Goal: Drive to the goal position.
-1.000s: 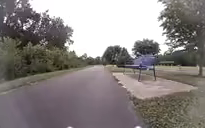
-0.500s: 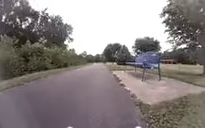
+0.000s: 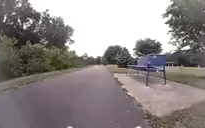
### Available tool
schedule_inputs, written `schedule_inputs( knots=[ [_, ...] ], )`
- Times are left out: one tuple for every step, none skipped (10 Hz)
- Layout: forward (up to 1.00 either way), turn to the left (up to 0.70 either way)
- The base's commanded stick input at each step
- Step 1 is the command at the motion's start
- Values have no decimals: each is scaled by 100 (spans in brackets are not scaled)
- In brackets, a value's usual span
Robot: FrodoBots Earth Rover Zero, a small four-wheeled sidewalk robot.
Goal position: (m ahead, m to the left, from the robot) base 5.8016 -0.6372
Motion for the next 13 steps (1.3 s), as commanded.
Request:
schedule_inputs(
  knots=[
    [70,1],
    [70,1],
    [70,1],
    [70,1],
    [70,1],
    [70,1],
    [70,1],
    [70,1],
    [70,1],
    [70,1],
    [70,1],
    [70,1],
    [70,1]
  ],
)
